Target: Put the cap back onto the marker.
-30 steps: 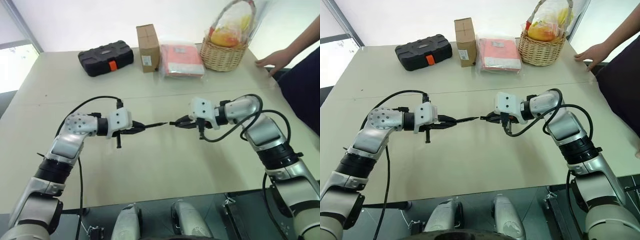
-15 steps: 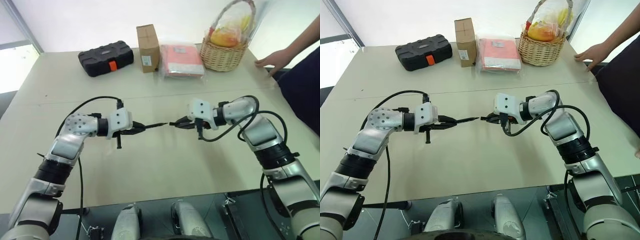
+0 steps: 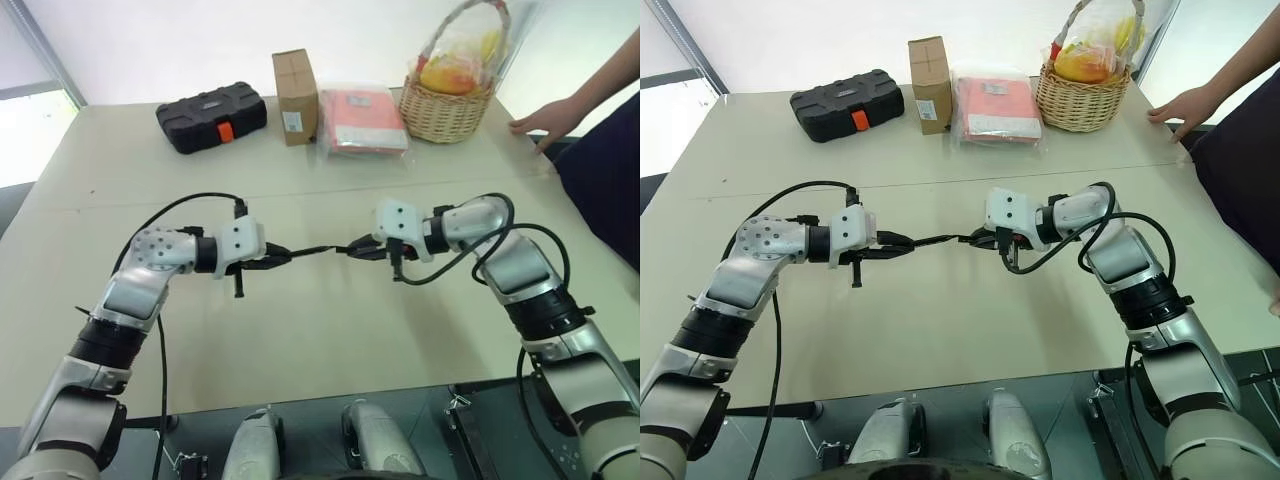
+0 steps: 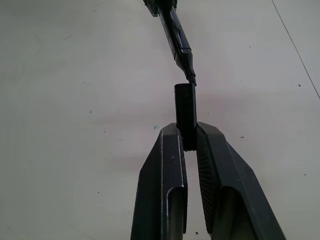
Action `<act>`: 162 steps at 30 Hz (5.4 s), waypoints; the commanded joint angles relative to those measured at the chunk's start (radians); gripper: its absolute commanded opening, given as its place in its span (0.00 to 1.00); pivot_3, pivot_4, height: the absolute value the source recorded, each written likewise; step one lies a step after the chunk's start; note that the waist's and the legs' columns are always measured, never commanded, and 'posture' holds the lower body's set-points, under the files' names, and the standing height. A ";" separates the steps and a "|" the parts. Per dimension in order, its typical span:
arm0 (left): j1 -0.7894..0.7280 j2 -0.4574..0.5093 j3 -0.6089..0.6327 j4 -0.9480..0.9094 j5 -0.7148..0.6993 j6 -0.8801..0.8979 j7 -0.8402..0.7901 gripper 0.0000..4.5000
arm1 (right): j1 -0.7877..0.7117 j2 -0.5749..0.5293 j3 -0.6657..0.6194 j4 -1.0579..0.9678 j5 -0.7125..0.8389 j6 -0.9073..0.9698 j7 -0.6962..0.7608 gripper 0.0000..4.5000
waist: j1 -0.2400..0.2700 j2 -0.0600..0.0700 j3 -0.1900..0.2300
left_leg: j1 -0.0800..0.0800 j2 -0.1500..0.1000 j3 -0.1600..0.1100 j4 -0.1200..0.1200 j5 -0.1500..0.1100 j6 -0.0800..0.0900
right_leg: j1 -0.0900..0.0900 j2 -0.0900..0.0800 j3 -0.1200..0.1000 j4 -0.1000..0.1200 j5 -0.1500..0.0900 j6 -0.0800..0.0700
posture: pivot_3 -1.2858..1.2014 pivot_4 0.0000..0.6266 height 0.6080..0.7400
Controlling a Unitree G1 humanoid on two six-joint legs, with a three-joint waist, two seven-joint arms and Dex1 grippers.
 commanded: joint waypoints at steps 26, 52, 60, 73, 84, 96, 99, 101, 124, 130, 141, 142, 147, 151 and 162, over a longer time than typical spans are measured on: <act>0.031 0.011 0.006 -0.058 0.002 -0.011 -0.018 0.00 | -0.048 0.011 -0.013 -0.038 -0.008 -0.019 0.013 0.01 | -0.002 0.000 0.000 | 0.000 0.000 0.000 0.001 0.000 0.000 | -0.003 0.000 0.000 0.007 -0.001 0.000 | 0.52 0.24 1.00; 0.013 -0.028 0.005 -0.038 0.070 -0.122 0.012 0.00 | -0.044 0.108 0.073 -0.068 -0.063 0.012 0.018 0.01 | -0.002 0.000 0.000 | 0.000 0.000 0.000 0.001 0.000 0.000 | -0.003 0.000 0.000 0.007 -0.001 0.000 | 0.52 0.24 1.00; 0.015 -0.034 0.001 -0.003 0.089 -0.213 0.014 0.00 | -0.052 0.113 0.098 -0.057 -0.075 0.011 0.051 0.01 | -0.003 0.000 0.000 | 0.000 0.000 0.000 0.001 0.000 0.000 | -0.003 0.000 0.000 0.007 -0.001 0.000 | 0.52 0.24 1.00; -0.021 -0.044 0.004 0.030 0.105 -0.233 0.007 0.00 | -0.058 0.135 0.143 -0.023 -0.170 -0.015 0.014 0.01 | -0.003 0.000 0.000 | 0.000 0.000 0.000 0.001 0.000 0.000 | -0.003 0.000 0.000 0.007 -0.001 0.000 | 0.52 0.24 1.00; -0.035 -0.073 0.003 0.028 0.095 -0.240 0.019 0.00 | -0.049 0.162 0.149 -0.047 -0.179 0.008 -0.008 0.01 | -0.003 0.000 0.000 | 0.000 0.000 0.000 0.001 0.000 0.000 | -0.003 0.000 0.000 0.008 -0.001 0.000 | 0.52 0.24 1.00; -0.055 -0.116 0.005 0.020 0.056 -0.237 0.009 0.00 | -0.041 0.173 0.168 -0.063 -0.190 -0.021 0.008 0.01 | -0.004 0.000 0.000 | 0.000 0.000 0.000 0.001 0.000 0.000 | -0.003 0.000 0.000 0.008 -0.001 0.000 | 0.52 0.24 1.00; -0.056 -0.125 0.006 0.010 0.027 -0.226 -0.018 0.00 | -0.035 0.168 0.171 -0.074 -0.183 -0.039 0.032 0.01 | -0.003 0.000 0.000 | 0.000 0.000 0.000 0.001 0.000 0.000 | -0.003 0.000 0.000 0.008 -0.001 0.000 | 0.52 0.24 1.00; -0.057 -0.127 0.006 0.006 0.025 -0.216 -0.035 0.00 | -0.032 0.162 0.173 -0.079 -0.184 -0.043 0.048 0.01 | -0.004 0.000 0.000 | 0.000 0.000 0.000 0.001 0.000 0.000 | -0.003 0.000 0.000 0.008 -0.001 0.001 | 0.52 0.24 1.00; -0.063 -0.152 0.016 0.079 0.125 -0.425 0.024 0.00 | -0.036 0.216 0.127 -0.108 -0.142 0.123 0.101 0.01 | -0.003 0.000 0.000 | 0.000 0.000 0.000 0.001 0.000 0.000 | -0.003 0.000 0.000 0.008 -0.001 0.001 | 0.52 0.24 1.00; -0.072 -0.151 0.019 0.105 0.121 -0.445 0.016 0.00 | -0.032 0.206 0.139 -0.124 -0.156 0.116 0.116 0.01 | -0.003 0.000 0.000 | 0.000 0.000 0.000 0.001 0.000 0.000 | -0.003 0.000 0.000 0.008 -0.001 0.001 | 0.52 0.24 1.00; -0.092 -0.150 0.014 0.141 0.144 -0.464 0.024 0.00 | -0.039 0.217 0.172 -0.075 -0.217 0.101 0.083 0.01 | -0.003 0.000 0.000 | 0.000 0.000 0.000 0.001 0.000 0.000 | -0.003 0.000 0.000 0.008 -0.001 0.001 | 0.52 0.24 1.00; -0.091 -0.151 0.013 0.140 0.146 -0.464 0.024 0.00 | -0.037 0.219 0.174 -0.079 -0.220 0.103 0.082 0.01 | -0.004 0.000 0.000 | 0.000 0.000 0.000 0.001 0.000 0.000 | -0.003 0.000 0.000 0.008 -0.001 0.001 | 0.52 0.24 1.00; -0.091 -0.158 0.007 0.136 0.165 -0.471 0.031 0.00 | -0.032 0.225 0.200 -0.078 -0.250 0.114 0.079 0.01 | -0.004 0.000 0.000 | 0.000 0.000 0.000 0.001 0.000 0.000 | -0.003 0.000 0.000 0.008 -0.001 0.001 | 0.52 0.24 1.00; -0.095 -0.169 0.008 0.135 0.176 -0.473 0.043 0.00 | -0.039 0.238 0.204 -0.058 -0.260 0.107 0.070 0.01 | -0.004 0.000 0.000 | 0.000 0.000 0.000 0.001 0.000 0.000 | -0.003 0.000 0.000 0.008 -0.001 0.001 | 0.52 0.24 1.00; -0.072 -0.175 0.020 0.115 0.160 -0.456 0.040 0.00 | -0.036 0.241 0.183 -0.085 -0.252 0.103 0.066 0.01 | -0.004 0.000 0.000 | 0.000 0.000 0.000 0.001 0.000 0.000 | -0.003 0.000 0.000 0.008 -0.001 0.001 | 0.52 0.24 1.00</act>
